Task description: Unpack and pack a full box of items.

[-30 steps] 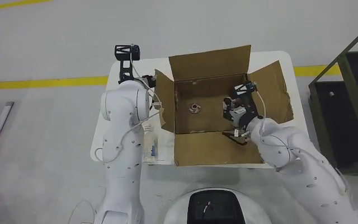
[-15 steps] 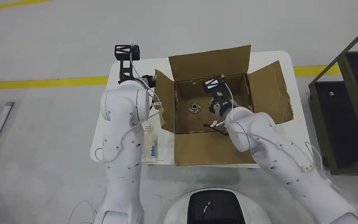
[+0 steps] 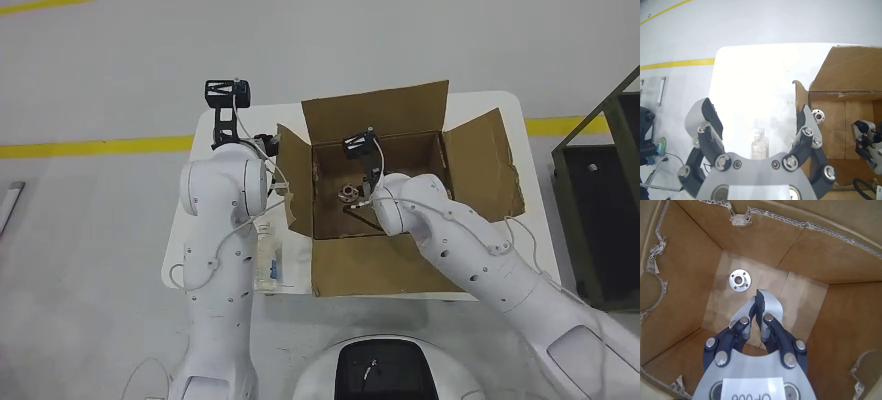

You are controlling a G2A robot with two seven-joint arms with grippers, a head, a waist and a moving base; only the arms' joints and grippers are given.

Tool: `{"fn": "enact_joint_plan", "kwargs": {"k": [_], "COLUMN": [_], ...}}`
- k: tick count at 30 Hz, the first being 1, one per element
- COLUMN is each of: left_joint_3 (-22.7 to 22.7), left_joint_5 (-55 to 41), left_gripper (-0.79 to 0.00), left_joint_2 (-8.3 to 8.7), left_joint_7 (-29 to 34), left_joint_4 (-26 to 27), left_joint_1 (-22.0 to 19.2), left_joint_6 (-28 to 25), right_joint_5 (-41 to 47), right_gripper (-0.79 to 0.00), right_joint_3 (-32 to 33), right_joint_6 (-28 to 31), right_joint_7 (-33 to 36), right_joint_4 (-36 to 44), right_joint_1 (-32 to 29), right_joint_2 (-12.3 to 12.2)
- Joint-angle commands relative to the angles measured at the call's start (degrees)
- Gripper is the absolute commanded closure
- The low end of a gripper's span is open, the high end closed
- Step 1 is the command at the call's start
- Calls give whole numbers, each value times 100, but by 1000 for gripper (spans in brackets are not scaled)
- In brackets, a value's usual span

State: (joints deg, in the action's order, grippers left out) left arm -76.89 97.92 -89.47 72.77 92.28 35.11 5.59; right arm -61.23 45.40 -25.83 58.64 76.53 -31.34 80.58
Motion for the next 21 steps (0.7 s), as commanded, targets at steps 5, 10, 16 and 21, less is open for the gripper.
{"fn": "enact_joint_plan", "kwargs": {"k": [5,10,16,21], "left_joint_3": [0,0,0,0], "left_joint_5": [0,0,0,0], "left_gripper": [-785,-785,-785,-785], "left_joint_2": [0,0,0,0], "left_joint_7": [0,0,0,0], "left_joint_4": [0,0,0,0], "left_joint_1": [0,0,0,0], "left_joint_6": [0,0,0,0], "right_joint_5": [-22,-344,-295,-174], "right_gripper": [0,0,0,0], "right_joint_3": [-5,-102,-392,-702], "right_joint_6": [25,245,419,556], "right_joint_7": [-40,-163,-449,-677], "right_joint_4": [5,-89,-650,-1357], "right_joint_1": [-16,-73,180,450], "right_joint_2": [-1,31,247,497]}}
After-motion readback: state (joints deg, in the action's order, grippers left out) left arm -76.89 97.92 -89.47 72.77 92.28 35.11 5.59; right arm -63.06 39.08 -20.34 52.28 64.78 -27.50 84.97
